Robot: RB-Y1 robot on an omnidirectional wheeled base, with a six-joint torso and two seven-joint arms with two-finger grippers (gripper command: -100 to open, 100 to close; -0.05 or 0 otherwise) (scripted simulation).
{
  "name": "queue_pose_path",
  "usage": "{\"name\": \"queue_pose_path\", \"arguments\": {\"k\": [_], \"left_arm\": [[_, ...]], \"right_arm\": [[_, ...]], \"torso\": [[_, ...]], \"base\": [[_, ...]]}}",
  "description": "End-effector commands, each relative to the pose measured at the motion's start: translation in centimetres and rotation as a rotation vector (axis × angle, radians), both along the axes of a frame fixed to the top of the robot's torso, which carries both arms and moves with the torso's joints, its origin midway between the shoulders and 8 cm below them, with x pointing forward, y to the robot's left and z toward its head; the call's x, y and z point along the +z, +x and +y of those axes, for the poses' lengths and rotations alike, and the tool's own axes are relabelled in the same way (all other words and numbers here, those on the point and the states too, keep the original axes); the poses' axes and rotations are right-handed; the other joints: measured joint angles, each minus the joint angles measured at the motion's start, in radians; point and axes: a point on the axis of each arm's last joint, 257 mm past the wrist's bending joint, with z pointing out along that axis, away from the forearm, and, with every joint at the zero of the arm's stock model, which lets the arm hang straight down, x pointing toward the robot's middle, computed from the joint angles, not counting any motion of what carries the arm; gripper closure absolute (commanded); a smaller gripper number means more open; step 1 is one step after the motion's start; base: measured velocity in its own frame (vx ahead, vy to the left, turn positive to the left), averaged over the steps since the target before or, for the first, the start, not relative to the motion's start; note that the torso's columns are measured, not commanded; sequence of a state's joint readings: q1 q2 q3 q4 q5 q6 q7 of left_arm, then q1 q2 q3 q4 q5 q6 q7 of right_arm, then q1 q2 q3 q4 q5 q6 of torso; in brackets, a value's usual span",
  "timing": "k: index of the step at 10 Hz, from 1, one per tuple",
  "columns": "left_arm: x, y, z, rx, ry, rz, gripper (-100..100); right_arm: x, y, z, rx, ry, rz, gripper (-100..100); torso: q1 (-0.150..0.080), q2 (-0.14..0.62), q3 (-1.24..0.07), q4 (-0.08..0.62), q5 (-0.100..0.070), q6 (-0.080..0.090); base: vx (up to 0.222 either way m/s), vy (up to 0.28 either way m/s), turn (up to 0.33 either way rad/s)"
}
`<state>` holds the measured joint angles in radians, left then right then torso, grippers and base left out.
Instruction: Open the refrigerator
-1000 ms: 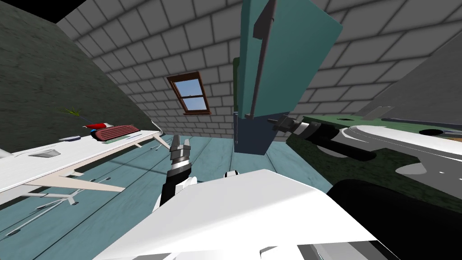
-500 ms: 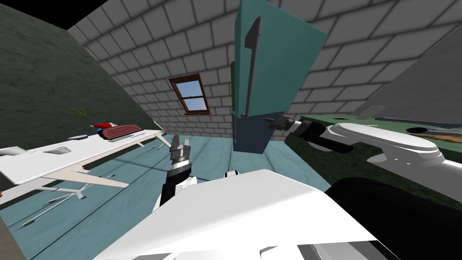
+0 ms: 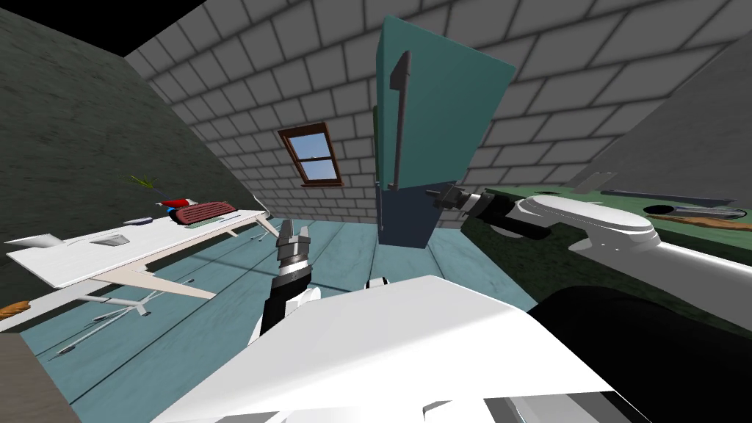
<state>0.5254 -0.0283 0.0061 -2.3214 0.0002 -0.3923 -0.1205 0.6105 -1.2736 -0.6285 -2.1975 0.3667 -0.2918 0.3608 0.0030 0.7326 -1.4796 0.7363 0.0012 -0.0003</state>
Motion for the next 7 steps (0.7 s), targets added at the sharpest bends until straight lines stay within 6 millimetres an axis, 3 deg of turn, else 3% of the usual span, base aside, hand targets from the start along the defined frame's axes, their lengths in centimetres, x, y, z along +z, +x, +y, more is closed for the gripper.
{"name": "queue_pose_path", "arguments": {"k": [1, 3, 4, 6, 7], "left_arm": [[0.0, 0.0, 0.0, 0.000, 0.000, 0.000, 0], [0.0, 0.0, 0.0, 0.000, 0.000, 0.000, 0], [0.0, 0.0, 0.0, 0.000, 0.000, 0.000, 0], [0.0, 0.0, 0.0, 0.000, 0.000, 0.000, 0], [0.0, 0.0, 0.0, 0.000, 0.000, 0.000, 0]], "right_arm": [[-0.8, 1.7, -0.1, 0.014, -0.026, 0.025, 100], [0.4, 1.9, 0.9, 0.036, -0.021, -0.006, 100], [-0.8, 3.0, 0.5, 0.039, -0.058, 0.028, 100], [-0.9, 3.7, 0.9, 0.049, -0.053, 0.030, 100], [0.5, 3.8, 1.4, 0.059, -0.054, -0.001, 100]], "torso": [[-0.006, 0.009, 0.005, 0.002, -0.002, 0.000], [-0.003, 0.007, 0.005, 0.003, -0.001, 0.001], [0.000, 0.001, 0.001, 0.001, 0.000, 0.000], [-0.006, 0.009, 0.006, 0.003, -0.002, 0.001], [-0.003, 0.005, 0.004, 0.002, -0.002, 0.001]], "base": [[-0.193, -0.088, 0.037], [-0.060, -0.025, -0.010], [-0.128, -0.062, 0.036], [-0.146, -0.075, 0.018], [-0.021, -0.001, -0.009]]}}
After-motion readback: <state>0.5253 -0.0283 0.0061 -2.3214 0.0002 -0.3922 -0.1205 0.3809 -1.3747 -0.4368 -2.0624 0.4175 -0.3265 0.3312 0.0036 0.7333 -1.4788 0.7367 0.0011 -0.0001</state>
